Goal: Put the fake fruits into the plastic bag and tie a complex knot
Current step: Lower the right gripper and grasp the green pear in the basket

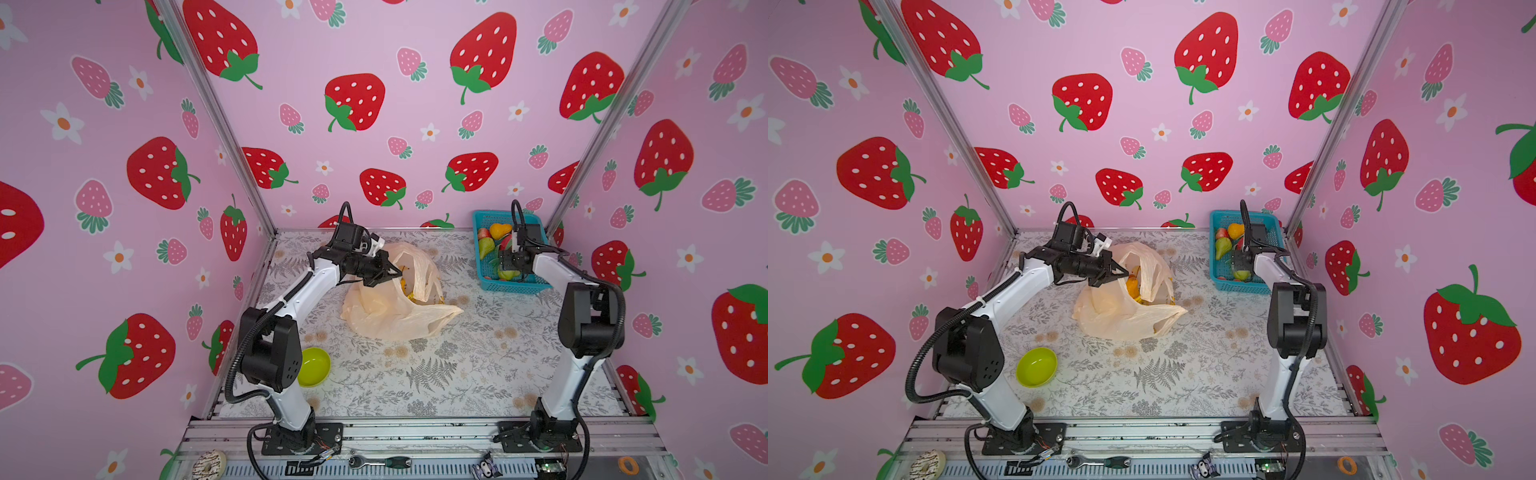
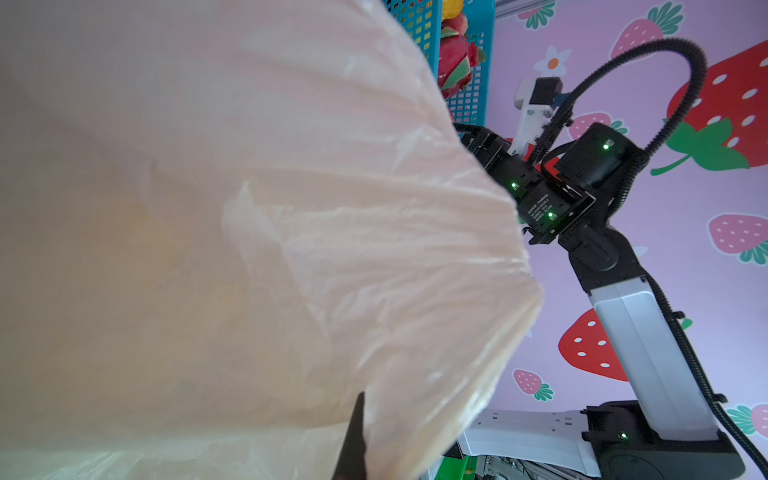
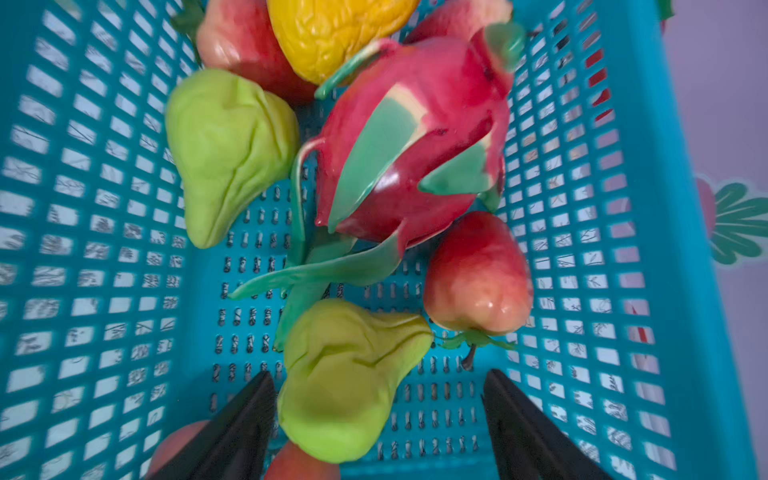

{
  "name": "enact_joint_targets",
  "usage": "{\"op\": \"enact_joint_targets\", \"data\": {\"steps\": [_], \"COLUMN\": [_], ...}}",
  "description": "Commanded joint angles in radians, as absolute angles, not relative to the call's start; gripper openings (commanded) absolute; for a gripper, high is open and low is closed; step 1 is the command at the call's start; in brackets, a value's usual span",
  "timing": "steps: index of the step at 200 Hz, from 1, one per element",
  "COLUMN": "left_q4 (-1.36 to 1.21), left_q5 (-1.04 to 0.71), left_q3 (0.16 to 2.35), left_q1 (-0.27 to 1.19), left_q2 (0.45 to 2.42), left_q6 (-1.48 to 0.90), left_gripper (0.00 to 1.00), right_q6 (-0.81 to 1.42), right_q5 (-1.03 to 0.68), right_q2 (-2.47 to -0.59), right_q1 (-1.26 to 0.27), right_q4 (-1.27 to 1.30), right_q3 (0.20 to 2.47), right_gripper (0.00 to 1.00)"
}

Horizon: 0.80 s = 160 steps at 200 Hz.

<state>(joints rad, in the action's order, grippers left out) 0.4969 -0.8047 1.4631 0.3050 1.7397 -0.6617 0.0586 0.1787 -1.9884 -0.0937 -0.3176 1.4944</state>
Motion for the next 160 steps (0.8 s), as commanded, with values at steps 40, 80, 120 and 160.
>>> {"op": "enact_joint_targets", "data": {"steps": [40, 80, 120, 160], "left_q4": [0.491, 0.492, 0.491, 0.493], "left_q5": [-0.821, -0.821, -0.821, -0.820], "left_q3": [1.456, 1.456, 1.457, 1.457], "left_q1": [0.301, 0.301, 0.302, 0.302], "left_q2": [1.710, 1.710, 1.712, 1.713], "left_q6": [-0.669, -0.669, -0.667, -0.668], "left_gripper": [0.00, 0.00, 0.00, 0.00], "right_q6": [0.007, -0.006, -0.012, -0.014], "right_q5": [0.224, 0.244, 0.268, 0.267], "right_q2": [-2.107, -2.173, -2.188, -2.134], "right_q1": [-0.113, -0.123, -0.125, -0.130], "right_q4": [-0.420, -0.460, -0.488, -0.495], "right_q3": [1.601, 1.659, 1.672, 1.678], "right_gripper": [0.82, 0.77, 0.69, 0.56]}}
